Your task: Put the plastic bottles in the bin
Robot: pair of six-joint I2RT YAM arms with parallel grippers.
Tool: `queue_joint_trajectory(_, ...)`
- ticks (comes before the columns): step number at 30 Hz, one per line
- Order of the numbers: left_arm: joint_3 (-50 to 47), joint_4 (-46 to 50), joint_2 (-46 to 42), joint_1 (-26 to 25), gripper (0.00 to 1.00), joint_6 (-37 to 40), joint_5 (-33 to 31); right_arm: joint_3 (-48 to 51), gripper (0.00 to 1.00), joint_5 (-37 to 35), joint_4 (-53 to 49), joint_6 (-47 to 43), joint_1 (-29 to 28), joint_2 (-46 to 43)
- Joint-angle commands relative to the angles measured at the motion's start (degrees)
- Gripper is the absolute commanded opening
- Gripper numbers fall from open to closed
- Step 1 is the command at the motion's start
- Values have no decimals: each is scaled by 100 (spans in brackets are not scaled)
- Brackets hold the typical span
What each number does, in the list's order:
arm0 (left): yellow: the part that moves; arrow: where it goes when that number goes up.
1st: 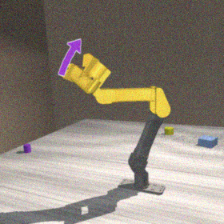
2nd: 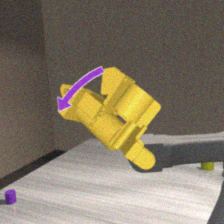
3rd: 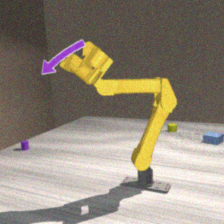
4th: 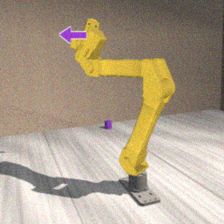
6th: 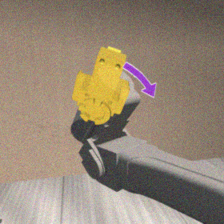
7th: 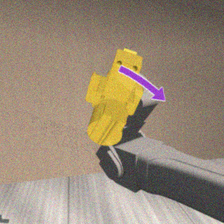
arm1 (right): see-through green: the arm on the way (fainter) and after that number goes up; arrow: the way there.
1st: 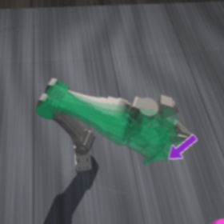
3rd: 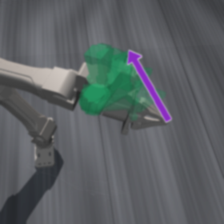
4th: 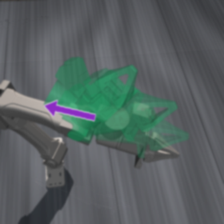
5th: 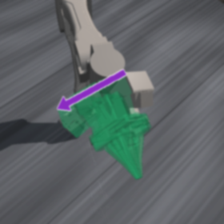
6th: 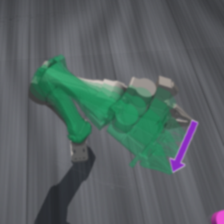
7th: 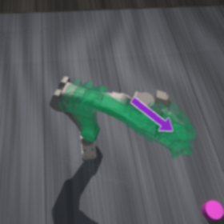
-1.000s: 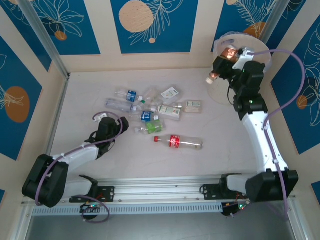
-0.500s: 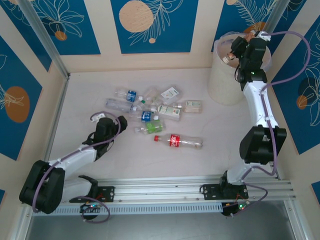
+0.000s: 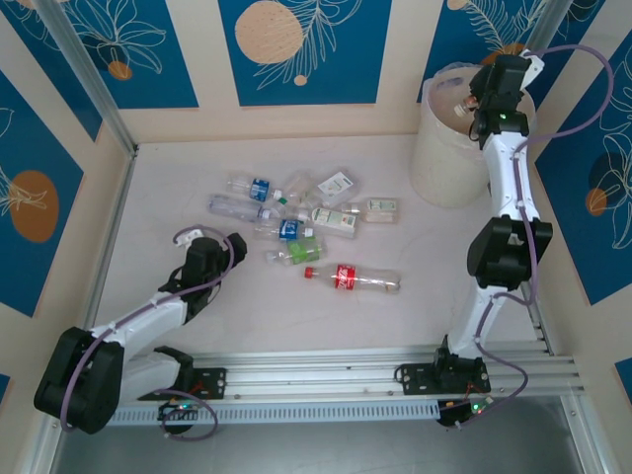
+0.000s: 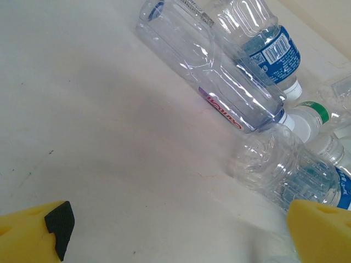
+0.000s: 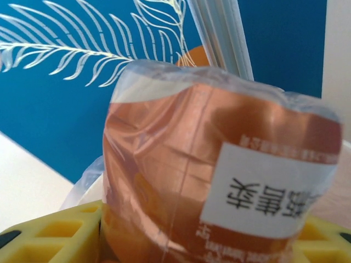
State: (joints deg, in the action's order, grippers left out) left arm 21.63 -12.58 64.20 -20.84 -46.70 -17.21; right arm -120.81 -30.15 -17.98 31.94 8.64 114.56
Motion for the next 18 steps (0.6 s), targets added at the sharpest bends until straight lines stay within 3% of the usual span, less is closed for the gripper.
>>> queue_joint_trajectory(1, -78, 27, -31, 89, 100, -141, -105, -749, 57, -25, -663, 973, 49, 435)
queue_joint_trajectory(5, -76, 70, -58, 98, 100, -143, -95, -1374, 86, 297, -877, 1061, -27, 750)
queue_joint_trajectory(10, -132, 89, -140, 113, 100, -143, -130, -1207, 92, 74, -901, 935, -108, 504)
queue_joint_trajectory(18, -157, 68, -120, 131, 100, -113, -89, 306, 99, 352, 171, 543, -92, -567)
